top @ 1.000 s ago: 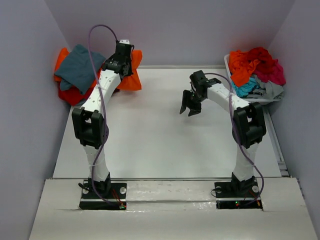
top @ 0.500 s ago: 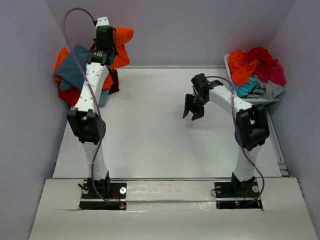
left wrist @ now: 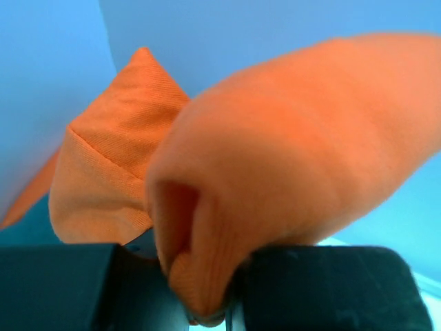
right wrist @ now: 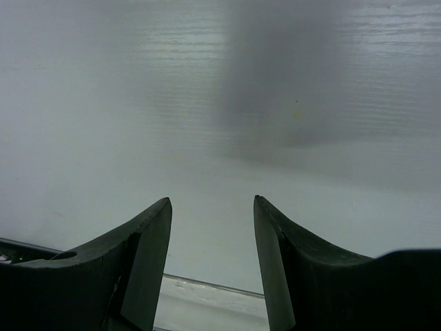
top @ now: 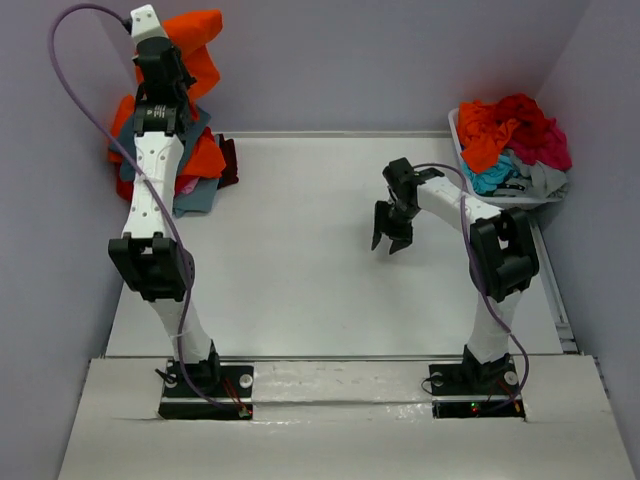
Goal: Fold and stack the t-shirts
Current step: Put the neatly folded tshirt into the corner of the board with the left arm
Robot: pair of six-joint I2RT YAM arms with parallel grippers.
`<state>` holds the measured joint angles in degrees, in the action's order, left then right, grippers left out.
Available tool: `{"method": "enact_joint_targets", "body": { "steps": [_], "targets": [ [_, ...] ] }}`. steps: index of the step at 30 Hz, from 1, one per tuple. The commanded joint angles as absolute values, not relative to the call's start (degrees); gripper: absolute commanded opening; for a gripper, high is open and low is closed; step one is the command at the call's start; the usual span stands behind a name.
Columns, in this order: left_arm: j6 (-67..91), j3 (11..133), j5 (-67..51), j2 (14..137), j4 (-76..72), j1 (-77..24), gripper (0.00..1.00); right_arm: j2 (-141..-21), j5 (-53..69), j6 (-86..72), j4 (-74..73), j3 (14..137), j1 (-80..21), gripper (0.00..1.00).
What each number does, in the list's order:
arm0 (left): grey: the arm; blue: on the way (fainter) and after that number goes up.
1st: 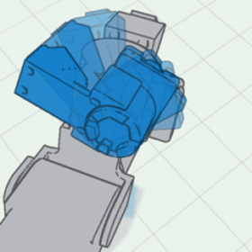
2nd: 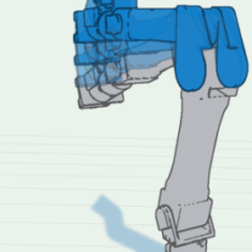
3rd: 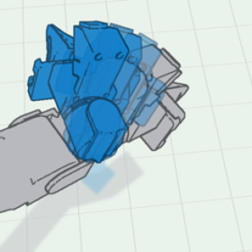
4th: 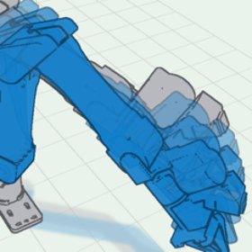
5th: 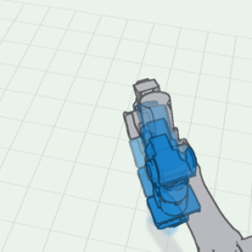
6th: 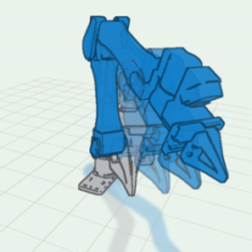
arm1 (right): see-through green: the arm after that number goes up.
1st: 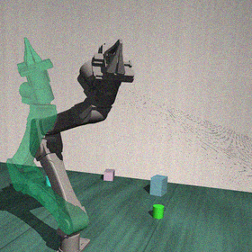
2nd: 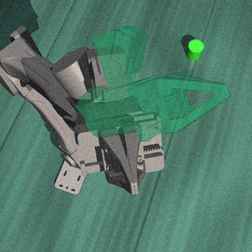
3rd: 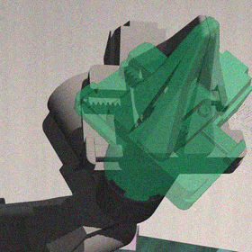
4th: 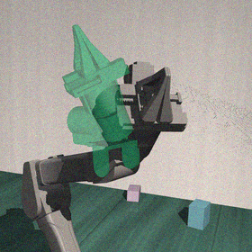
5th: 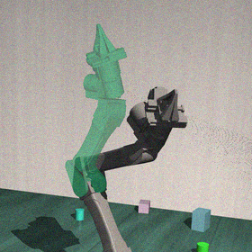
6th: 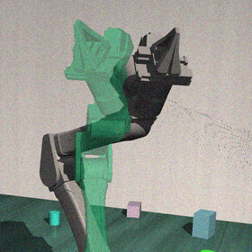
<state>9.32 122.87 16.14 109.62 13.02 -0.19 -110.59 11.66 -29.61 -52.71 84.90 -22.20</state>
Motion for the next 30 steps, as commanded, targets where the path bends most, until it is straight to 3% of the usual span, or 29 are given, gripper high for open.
{"method": "enact_joint_targets", "body": {
  "steps": [1, 8, 18, 21, 26, 28, 30],
  "targets": [
    [11.07, 126.21, 16.35, 100.81, 1.14, 2.63, 0.05, -109.86, 9.76, -30.32, -54.84, 84.99, -22.59, 0.57],
    [13.8, 136.66, 15.38, 102.13, 1.93, 7.54, 0.05, -112.85, 8.26, -29.97, -57.83, 86.83, -23.73, 0.57],
    [23.2, 131.22, 5.47, 105.2, -1.93, 15.73, 0.06, -116.01, 6.59, -29.09, -61.52, 90.88, -24.26, 0.57],
    [26.09, 131.22, 3.09, 108.62, -1.67, 15.73, 0.06, -116.98, 6.94, -29.27, -61.61, 90.88, -24.26, 0.57],
    [29.35, 142.1, -6.33, 123.56, 8.51, 13.55, 0.06, -118.04, 8.61, -29.79, -60.82, 90.44, -24.26, 0.57],
    [31.1, 136.97, -8.59, 123.84, 7.49, 12.4, 0.06, -118.83, 8.7, -29.27, -61.35, 91.14, -24.26, 0.57],
    [33.47, 121.26, -10.8, 121.48, 2.05, 11.69, 0.06, -119.27, 8.79, -28.74, -62.14, 91.58, -24.26, 0.57]
  ]
}}
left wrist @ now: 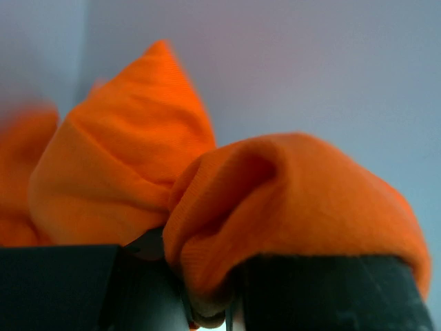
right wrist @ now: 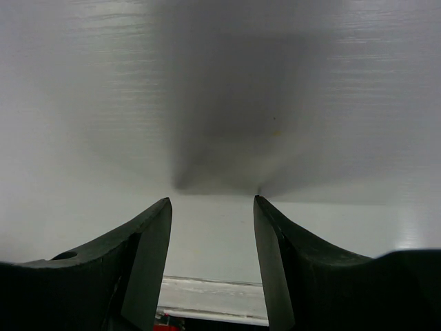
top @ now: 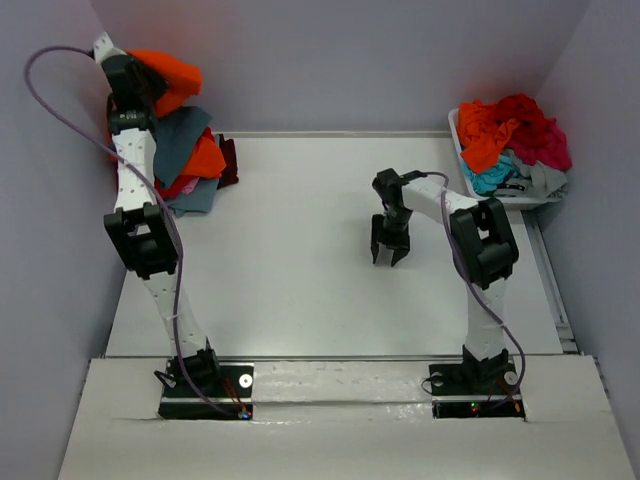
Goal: Fold and stack the t-shirts
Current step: Put the neatly folded tshirt into the corner of the board with the left arm
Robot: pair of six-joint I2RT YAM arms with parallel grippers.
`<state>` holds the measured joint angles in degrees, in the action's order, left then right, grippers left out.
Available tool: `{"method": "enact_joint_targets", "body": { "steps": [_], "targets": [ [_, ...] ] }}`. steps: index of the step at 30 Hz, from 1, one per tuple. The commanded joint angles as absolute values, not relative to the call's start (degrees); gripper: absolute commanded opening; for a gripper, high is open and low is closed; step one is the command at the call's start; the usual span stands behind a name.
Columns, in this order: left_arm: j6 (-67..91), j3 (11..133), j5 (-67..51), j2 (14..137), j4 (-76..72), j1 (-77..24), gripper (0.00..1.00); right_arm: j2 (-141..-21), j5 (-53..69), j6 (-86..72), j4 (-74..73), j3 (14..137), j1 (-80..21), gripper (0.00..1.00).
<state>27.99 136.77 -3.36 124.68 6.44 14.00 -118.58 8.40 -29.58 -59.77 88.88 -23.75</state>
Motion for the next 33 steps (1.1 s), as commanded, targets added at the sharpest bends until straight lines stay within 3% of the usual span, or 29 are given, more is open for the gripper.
{"method": "enact_joint_targets", "body": {
  "steps": [1, 3, 9, 16, 33],
  "targets": [
    [36.44, 115.89, -12.99, 118.77, -4.85, 11.17, 0.06, -119.35, 8.62, -28.31, -62.23, 91.67, -24.26, 0.57],
    [38.66, 106.28, -14.41, 117.95, -8.16, 10.29, 0.06, -119.44, 8.26, -27.78, -62.75, 92.11, -24.26, 0.57],
    [38.93, 101.52, -14.77, 117.25, -9.49, 7.65, 0.06, -120.32, 8.35, -27.16, -63.46, 92.55, -24.26, 0.57],
    [37.0, 107.05, -12.14, 116.46, -6.15, 7.65, 0.06, -120.32, 8.53, -27.07, -63.54, 92.99, -24.26, 0.57],
    [33.58, 110.92, -10.55, 107.14, -0.09, 20.83, 0.06, -117.86, 10.81, -26.72, -59.07, 89.3, -24.26, 0.56]
  ]
}}
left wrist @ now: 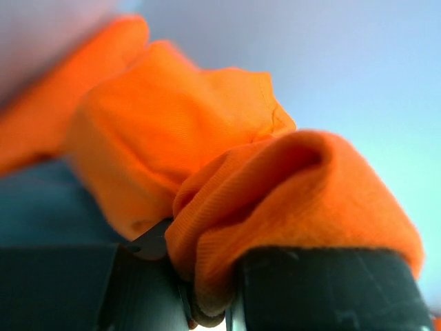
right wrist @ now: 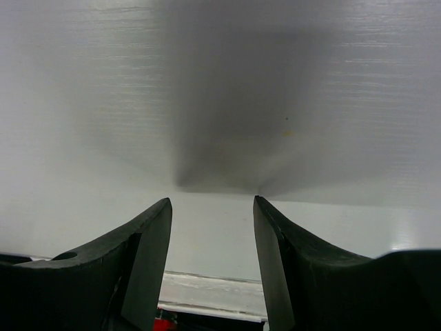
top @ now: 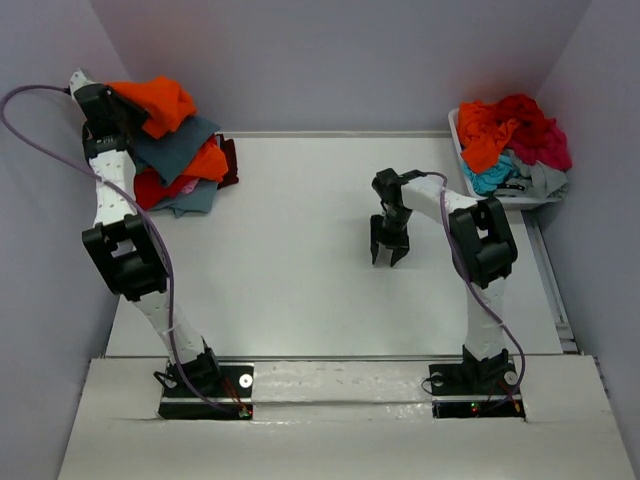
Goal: Fold and stack the t-shirts
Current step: Put the neatly folded tshirt into the corner of the board with the left arm
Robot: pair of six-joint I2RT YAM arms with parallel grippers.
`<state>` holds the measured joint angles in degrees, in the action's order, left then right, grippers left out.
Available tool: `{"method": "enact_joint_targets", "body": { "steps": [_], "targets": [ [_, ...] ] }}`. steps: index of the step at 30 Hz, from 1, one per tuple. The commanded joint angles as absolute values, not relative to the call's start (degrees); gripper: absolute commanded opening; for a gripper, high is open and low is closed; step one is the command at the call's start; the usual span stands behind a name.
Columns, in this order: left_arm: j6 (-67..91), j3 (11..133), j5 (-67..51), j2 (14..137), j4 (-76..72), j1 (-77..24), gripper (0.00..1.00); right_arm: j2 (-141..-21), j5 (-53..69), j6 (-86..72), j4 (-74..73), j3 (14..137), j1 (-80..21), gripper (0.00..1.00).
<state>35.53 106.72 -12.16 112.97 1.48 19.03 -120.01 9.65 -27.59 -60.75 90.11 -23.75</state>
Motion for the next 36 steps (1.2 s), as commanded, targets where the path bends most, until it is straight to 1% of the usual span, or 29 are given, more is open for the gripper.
{"method": "enact_joint_targets", "body": {
  "steps": [1, 7, 11, 17, 22, 28, 32, 36],
  "targets": [
    [33.4, 110.66, -10.55, 106.79, -0.09, 21.35, 0.06, -117.77, 10.98, -26.72, -58.63, 88.77, -24.26, 0.57],
    [32.52, 107.23, -9.05, 103.01, -1.32, 21.88, 0.06, -116.89, 11.25, -26.63, -58.09, 87.54, -24.26, 0.57],
    [32.08, 109.95, -10.9, 106.77, 1.67, 21.88, 0.06, -116.72, 11.34, -26.63, -58.36, 87.01, -24.26, 0.57],
    [34.19, 107.22, -11.25, 109.85, 0.35, 21.88, 0.06, -116.46, 11.16, -26.89, -59.15, 87.54, -24.26, 0.57],
    [34.1, 111.35, -11.86, 114.69, 5.62, 21.88, 0.06, -115.58, 11.51, -27.33, -58.62, 88.94, -24.79, 0.57],
    [34.37, 108.55, -13.62, 113.82, 6.06, 21.88, 0.06, -112.16, 9.85, -27.25, -56.52, 90.44, -24.79, 0.57],
    [34.8, 106.53, -15.21, 112.59, 6.24, 21.88, 0.06, -110.04, 10.81, -26.72, -53.09, 90.35, -25.31, 0.57],
    [36.12, 102.67, -14.15, 110.4, 5.89, 21.88, 0.06, -110.04, 12.74, -25.93, -51.33, 93.42, -25.31, 0.57]
  ]
}}
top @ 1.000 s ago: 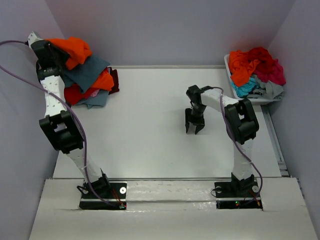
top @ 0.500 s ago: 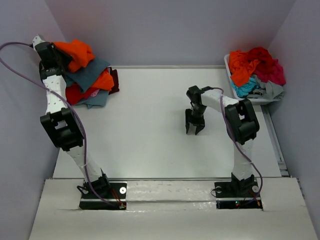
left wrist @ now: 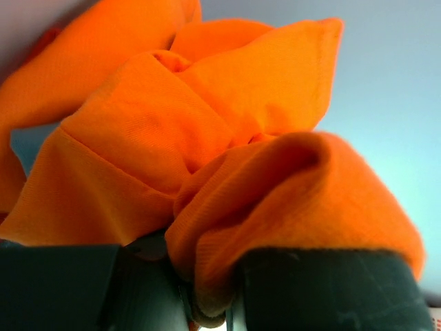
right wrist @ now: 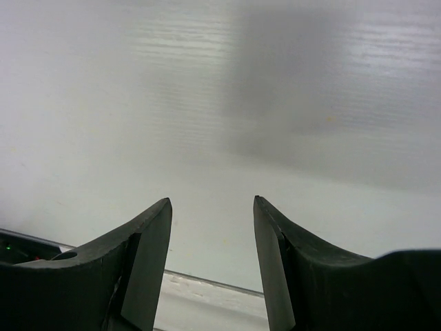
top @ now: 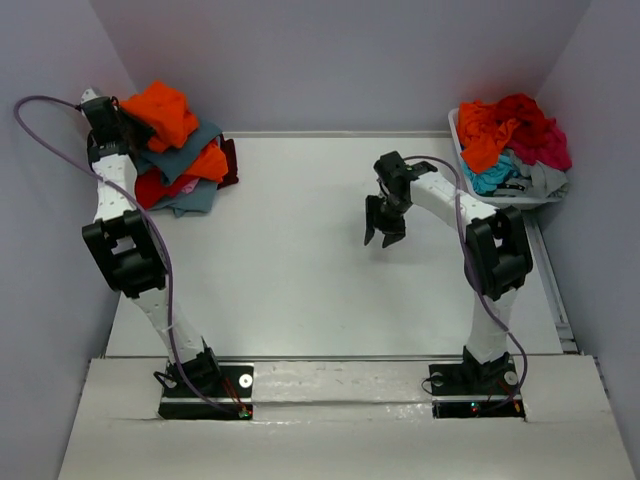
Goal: Fold and stack the t-shirts
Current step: Put the neatly folded tshirt into the corner of the board with the left arm
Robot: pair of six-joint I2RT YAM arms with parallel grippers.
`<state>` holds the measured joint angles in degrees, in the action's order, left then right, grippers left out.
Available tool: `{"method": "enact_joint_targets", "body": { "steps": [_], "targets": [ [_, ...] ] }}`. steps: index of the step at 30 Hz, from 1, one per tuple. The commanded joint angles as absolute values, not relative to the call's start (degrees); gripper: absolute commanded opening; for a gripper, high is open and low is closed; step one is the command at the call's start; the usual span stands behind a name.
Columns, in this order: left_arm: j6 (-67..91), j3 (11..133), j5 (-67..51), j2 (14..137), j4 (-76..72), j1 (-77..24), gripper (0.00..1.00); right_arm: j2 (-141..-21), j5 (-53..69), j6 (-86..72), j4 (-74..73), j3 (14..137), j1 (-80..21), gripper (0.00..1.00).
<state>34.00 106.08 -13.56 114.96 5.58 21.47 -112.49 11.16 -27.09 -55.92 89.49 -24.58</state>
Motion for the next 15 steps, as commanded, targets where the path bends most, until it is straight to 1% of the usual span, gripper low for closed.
{"method": "enact_joint_targets", "body": {
  "steps": [1, 7, 11, 15],
  "targets": [
    [35.86, 102.31, -12.32, 110.04, 7.02, 21.36, 0.06, -109.95, 13.27, -25.67, -50.55, 93.43, -25.31, 0.57],
    [33.93, 98.96, -6.87, 106.35, 10.18, 20.83, 0.06, -108.02, 17.75, -24.17, -45.54, 89.05, -25.31, 0.57],
    [33.75, 99.75, -3.61, 105.56, 12.92, 20.83, 0.06, -107.75, 20.12, -23.82, -42.72, 86.92, -25.31, 0.57],
    [34.28, 103.52, -2.37, 106.26, 15.99, 20.83, 0.06, -108.81, 22.23, -23.21, -41.66, 88.32, -25.31, 0.57]
  ]
}}
